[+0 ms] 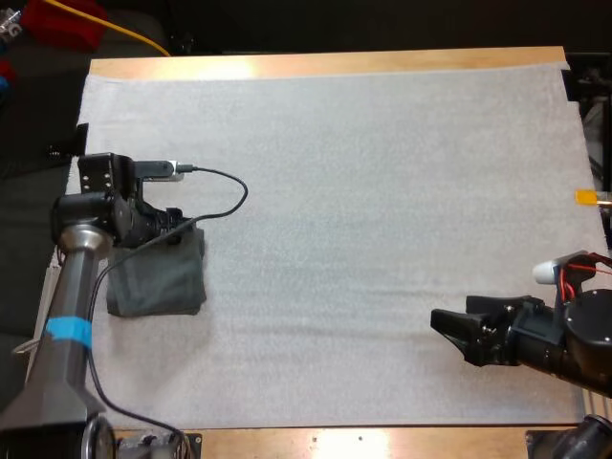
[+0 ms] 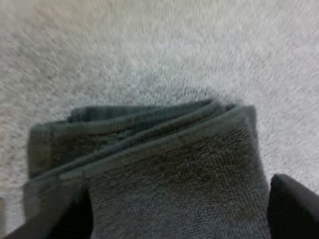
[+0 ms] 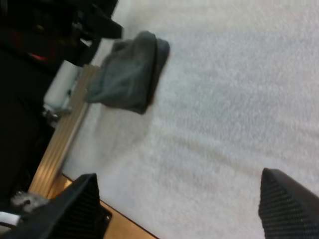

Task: Pick towel from pile, fold and stack

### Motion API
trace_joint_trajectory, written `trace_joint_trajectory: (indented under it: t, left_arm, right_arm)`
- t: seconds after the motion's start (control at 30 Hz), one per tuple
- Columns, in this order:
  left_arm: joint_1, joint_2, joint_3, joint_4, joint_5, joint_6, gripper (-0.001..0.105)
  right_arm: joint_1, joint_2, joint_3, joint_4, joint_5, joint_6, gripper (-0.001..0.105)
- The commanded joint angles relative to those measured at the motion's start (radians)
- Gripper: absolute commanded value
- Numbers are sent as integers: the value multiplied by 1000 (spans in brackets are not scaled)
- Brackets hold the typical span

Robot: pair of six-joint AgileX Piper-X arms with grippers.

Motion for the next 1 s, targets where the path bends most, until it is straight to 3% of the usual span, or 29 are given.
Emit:
trace_joint_trajectory:
  t: [0.0,0.47,0.73,0.97]
  left_arm:
    - [0,20,3,-7,-1,-17,69]
    - [0,188,3,-37,7,-17,69]
    - [0,95,-25,3,7,7,69]
    - [0,-86,-32,26,22,8,69]
  right_arm:
    - [1,-3,-3,-33,-11,7,65]
    - [1,-3,-3,-72,-27,40,65]
    - [1,-3,-3,-72,-27,40,65]
    - [1,-3,-3,-72,-23,31,65]
